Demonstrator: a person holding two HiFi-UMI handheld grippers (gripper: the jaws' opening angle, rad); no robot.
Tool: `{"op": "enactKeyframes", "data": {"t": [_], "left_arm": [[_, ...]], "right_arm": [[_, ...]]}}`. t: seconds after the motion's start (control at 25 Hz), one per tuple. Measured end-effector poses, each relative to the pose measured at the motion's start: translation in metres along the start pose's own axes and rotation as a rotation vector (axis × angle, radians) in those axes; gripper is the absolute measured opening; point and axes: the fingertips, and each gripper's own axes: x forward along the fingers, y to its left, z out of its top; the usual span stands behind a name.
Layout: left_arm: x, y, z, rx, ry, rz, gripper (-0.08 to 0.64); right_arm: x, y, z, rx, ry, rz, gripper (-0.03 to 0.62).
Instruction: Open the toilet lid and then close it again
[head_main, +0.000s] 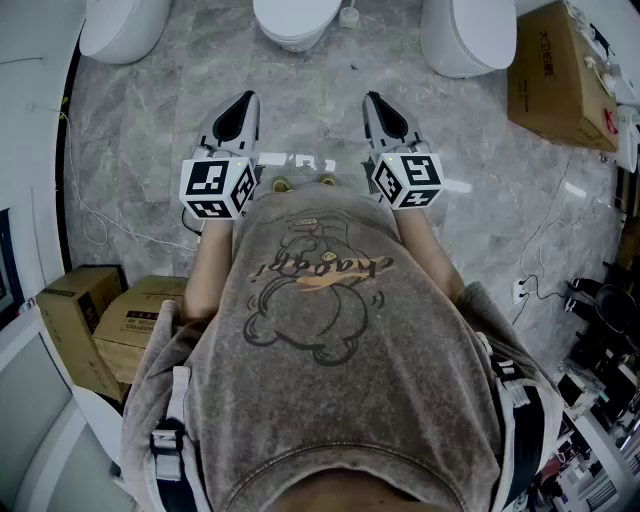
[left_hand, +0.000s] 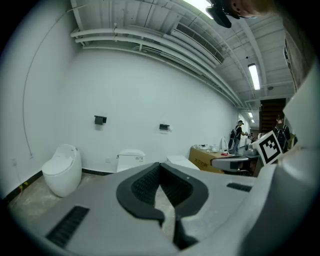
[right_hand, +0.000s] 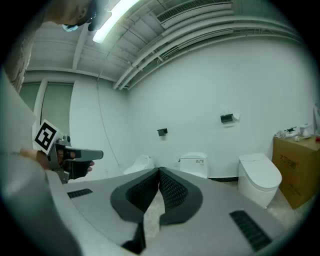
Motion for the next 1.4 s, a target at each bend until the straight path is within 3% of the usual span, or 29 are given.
{"op": "enactKeyframes", "data": {"t": [0.28,0.6,1.08,1.4], "left_arm": [[0.016,-0.019,-0.013,-0.038,0.004,0.026,0.009],[0.051,0.014,-0.027,-0.079,0.010,0.075,0.009],[0.190,0.117,-0.042,-0.075,0.049,0.038,0.009],[0.298,0.171,-0.108,-0.085,0.131,-0.001,0.009]], "right_arm": [[-0.008,-0.028,-0.008,0.009,-0.001,0.022,0.026],[0.038,-0.051,-0.023,0.033,0.037,0.050,0.026],[0.198,-0.085,-0.044,0.052,0.084,0.070,0.026],[0.307,-0.131,-0.120,0.088,0.191,0.042,0.026]]}}
